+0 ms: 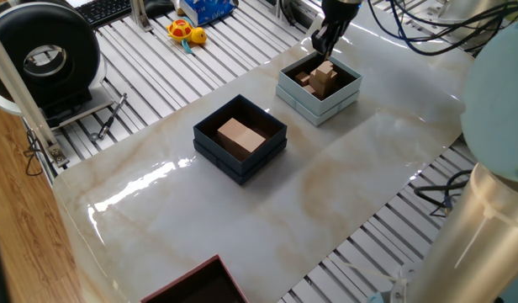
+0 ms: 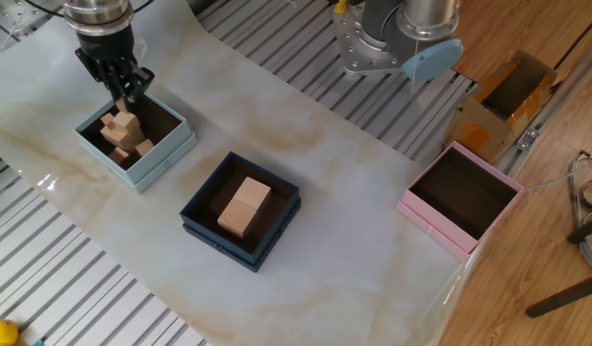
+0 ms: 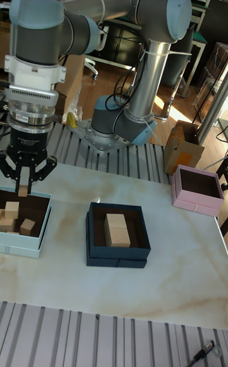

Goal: Move an object from one box to another

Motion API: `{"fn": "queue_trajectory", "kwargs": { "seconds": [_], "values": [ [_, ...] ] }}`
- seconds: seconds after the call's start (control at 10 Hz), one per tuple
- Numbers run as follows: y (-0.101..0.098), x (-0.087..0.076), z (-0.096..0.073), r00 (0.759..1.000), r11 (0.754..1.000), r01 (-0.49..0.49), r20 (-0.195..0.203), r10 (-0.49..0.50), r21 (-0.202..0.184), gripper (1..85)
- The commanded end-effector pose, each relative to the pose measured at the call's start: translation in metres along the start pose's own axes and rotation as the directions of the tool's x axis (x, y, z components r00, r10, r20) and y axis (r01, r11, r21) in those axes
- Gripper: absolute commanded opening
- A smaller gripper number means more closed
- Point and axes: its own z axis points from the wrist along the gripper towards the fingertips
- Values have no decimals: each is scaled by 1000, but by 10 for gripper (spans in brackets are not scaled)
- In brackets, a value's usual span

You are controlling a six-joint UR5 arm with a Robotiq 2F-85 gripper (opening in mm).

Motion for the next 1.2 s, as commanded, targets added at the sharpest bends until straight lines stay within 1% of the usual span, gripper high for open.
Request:
{"fn": "queue_trajectory", "kwargs": {
  "seconds": [0.0,0.1,0.2,0.3,0.4,0.6,0.8,0.9,1.1],
  "values": [
    [-6,4,0,1000,1000,-13,-12,13,5,13],
    [-10,3,7,1000,1000,-5,-11,5,13,13],
    [-16,-3,19,1000,1000,10,-1,-10,22,13],
    [-18,-5,27,1000,1000,16,0,-16,17,13],
    [-19,-4,31,1000,1000,22,-2,-22,20,13],
    [-21,-1,33,1000,1000,20,-14,-19,23,13],
    [-22,0,32,1000,999,23,-18,-23,24,13],
    [-24,1,30,999,999,33,-20,-32,31,17],
    [-25,1,28,999,999,42,-21,-41,24,20]
  ]
}}
